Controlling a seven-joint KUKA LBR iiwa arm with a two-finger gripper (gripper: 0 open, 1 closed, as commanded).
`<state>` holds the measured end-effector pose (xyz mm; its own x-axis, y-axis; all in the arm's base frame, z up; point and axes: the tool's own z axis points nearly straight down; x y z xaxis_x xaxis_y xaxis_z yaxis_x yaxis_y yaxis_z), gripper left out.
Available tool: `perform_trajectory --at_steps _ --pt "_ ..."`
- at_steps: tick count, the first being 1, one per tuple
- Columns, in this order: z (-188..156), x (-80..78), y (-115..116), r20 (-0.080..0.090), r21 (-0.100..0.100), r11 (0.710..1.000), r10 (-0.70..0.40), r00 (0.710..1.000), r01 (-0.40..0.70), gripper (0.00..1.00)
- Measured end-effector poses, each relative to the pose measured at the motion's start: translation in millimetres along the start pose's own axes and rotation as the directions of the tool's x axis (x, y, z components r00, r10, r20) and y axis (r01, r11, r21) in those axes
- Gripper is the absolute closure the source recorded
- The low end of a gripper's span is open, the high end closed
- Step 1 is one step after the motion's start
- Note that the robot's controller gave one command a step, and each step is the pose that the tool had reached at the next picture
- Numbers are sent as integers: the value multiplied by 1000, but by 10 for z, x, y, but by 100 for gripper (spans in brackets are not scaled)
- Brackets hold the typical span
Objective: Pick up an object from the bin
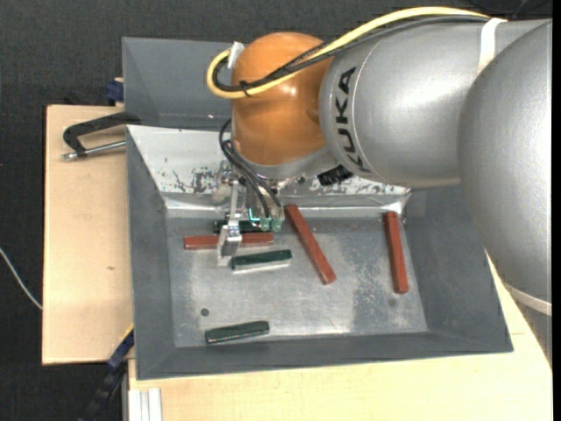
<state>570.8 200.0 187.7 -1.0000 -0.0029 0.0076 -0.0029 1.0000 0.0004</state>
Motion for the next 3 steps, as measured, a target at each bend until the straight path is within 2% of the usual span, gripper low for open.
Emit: perform_trajectory --at_steps 1,2,3 --pt "-49 -20 -8 8 -2 1000 2 1000 -2 0" --pt "249 -78 -102 13 -2 996 -87 996 87 0" --pt "847 -132 -204 11 3 947 -322 947 322 0"
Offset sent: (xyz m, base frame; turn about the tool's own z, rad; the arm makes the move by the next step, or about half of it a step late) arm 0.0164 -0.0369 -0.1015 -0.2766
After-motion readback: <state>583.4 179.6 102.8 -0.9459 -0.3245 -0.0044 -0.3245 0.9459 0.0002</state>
